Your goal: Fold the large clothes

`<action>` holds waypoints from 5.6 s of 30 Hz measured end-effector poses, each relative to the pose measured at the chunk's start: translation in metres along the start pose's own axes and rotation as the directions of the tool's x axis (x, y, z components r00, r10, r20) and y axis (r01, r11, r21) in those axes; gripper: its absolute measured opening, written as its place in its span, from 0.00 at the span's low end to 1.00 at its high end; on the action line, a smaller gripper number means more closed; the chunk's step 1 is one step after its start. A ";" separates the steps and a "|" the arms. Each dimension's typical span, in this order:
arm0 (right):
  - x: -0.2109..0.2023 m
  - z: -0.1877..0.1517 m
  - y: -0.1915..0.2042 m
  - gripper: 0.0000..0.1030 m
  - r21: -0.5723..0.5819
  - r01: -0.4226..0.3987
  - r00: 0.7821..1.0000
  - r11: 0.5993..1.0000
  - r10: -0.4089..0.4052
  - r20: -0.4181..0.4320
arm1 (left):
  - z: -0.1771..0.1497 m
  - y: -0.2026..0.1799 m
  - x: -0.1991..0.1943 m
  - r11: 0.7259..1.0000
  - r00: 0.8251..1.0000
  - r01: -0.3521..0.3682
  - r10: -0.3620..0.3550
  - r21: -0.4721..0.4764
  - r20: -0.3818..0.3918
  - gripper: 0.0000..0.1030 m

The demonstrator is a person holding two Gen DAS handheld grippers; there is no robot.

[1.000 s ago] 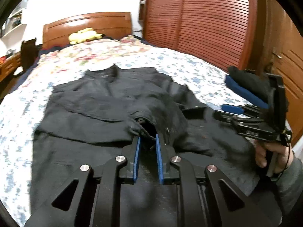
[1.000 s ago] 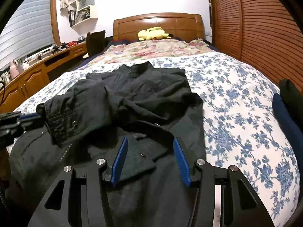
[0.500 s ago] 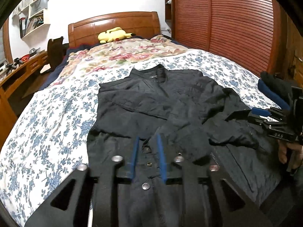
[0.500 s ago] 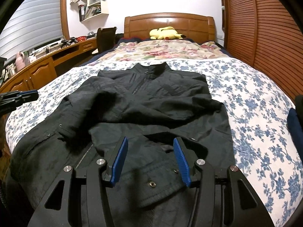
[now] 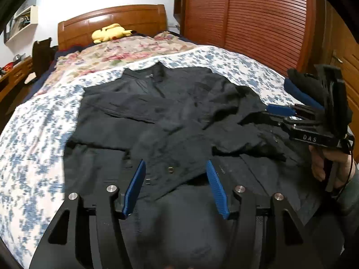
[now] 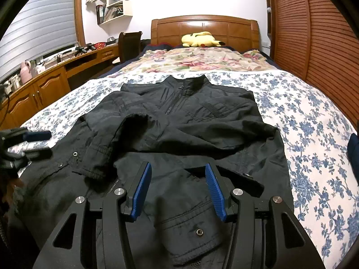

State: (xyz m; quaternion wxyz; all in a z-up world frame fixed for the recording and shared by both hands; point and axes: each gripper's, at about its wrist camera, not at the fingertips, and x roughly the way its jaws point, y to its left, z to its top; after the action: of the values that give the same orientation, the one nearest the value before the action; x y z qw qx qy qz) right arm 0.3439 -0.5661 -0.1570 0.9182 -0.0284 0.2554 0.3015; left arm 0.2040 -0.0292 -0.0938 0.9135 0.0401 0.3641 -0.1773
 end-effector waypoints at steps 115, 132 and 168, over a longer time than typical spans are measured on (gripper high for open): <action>0.068 0.028 0.128 0.68 -0.247 -0.238 0.969 0.939 0.211 -0.131 | -0.125 0.097 -0.097 0.973 0.987 -0.150 0.156 -0.174 0.023 0.65; 0.148 0.021 0.191 0.12 -0.313 -0.390 0.899 0.866 0.284 -0.334 | -0.132 0.102 -0.109 0.973 0.987 -0.152 0.160 -0.176 0.033 0.65; -0.007 -0.062 -0.025 0.60 -0.074 0.083 0.980 0.994 -0.094 -0.174 | -0.126 0.094 -0.087 0.975 0.990 -0.139 0.142 -0.175 0.004 0.65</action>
State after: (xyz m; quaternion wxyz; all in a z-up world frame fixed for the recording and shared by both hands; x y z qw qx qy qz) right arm 0.3248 -0.6035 -0.2101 0.9028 -0.0970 0.3245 0.2650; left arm 0.0966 0.1099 -0.1325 0.9266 -0.0157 0.3671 -0.0799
